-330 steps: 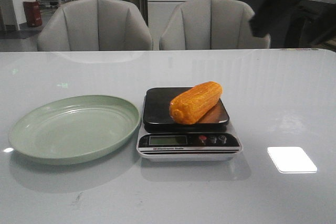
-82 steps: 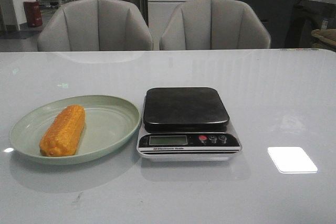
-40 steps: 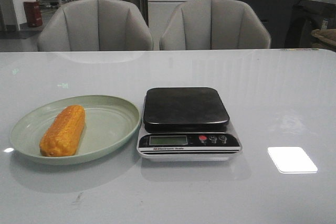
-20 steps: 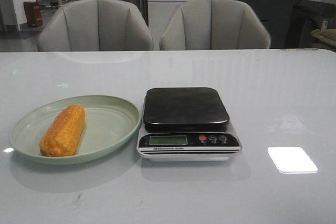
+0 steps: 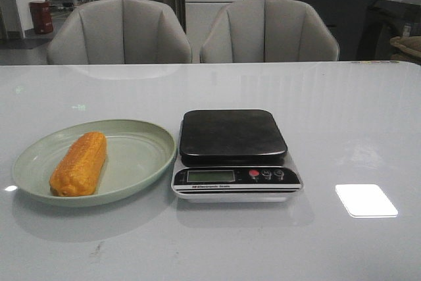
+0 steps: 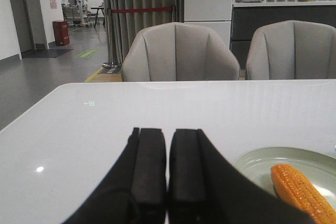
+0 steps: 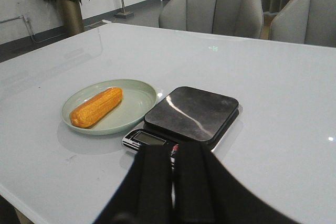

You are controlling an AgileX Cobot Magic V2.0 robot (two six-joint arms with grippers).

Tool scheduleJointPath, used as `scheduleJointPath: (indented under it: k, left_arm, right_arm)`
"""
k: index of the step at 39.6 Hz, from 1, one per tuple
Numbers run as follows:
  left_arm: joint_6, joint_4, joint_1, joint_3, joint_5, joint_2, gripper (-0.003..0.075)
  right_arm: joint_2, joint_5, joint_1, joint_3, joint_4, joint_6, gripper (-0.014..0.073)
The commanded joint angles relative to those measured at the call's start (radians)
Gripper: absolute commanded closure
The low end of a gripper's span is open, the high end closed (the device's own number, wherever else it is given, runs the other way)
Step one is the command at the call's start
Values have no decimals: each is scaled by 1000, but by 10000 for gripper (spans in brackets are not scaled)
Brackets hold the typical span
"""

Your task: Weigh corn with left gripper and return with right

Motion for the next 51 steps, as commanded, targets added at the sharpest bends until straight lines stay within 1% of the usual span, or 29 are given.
scheduleJointPath:
  k: [1, 5, 8, 10, 15, 20, 23, 25, 29, 35, 41, 44, 48, 51]
  left_arm:
    - [0, -9, 2, 31, -85, -19, 607]
    - [0, -9, 2, 31, -85, -19, 607]
    - [0, -9, 2, 31, -85, -19, 607]
    - [0, -9, 2, 31, -85, -19, 607]
    - [0, -9, 2, 31, -85, -19, 607]
    - [0, -9, 2, 31, -85, -19, 607]
    - [0, -9, 2, 31, -85, -19, 607]
    - [0, -9, 2, 31, -85, -19, 607]
    - [0, -9, 2, 31, -85, -19, 607]
    - [0, -9, 2, 31, -85, -19, 607]
    - [0, -9, 2, 31, -85, -19, 607]
    - [0, -9, 2, 31, -85, -19, 607]
    - [0, -9, 2, 31, -85, -19, 607]
    - [0, -9, 2, 31, -85, -19, 607]
  right_arm:
    - [10, -86, -6, -24, -17, -9, 410]
    - [10, -86, -13, -24, -28, -9, 410]
    - [10, -87, -51, -24, -73, -11, 410]
    - [10, -87, -97, -24, -82, -11, 410]
    - [10, -88, -253, -23, -82, -11, 410]
    - [8, -130, -411, 6, -82, -11, 410]
    - [7, -183, -475, 45, -80, -11, 410]
    - [7, -211, -500, 76, -68, -11, 410]
    - [7, -236, -516, 139, -44, -14, 410]
    - [7, -242, -516, 184, -26, -26, 410]
    - [7, -302, -516, 212, 58, -145, 410]
    - [7, -308, -516, 212, 61, -192, 410]
    - [-4, -308, -516, 212, 61, -209, 410]
    - [-52, -308, -516, 212, 73, -209, 410]
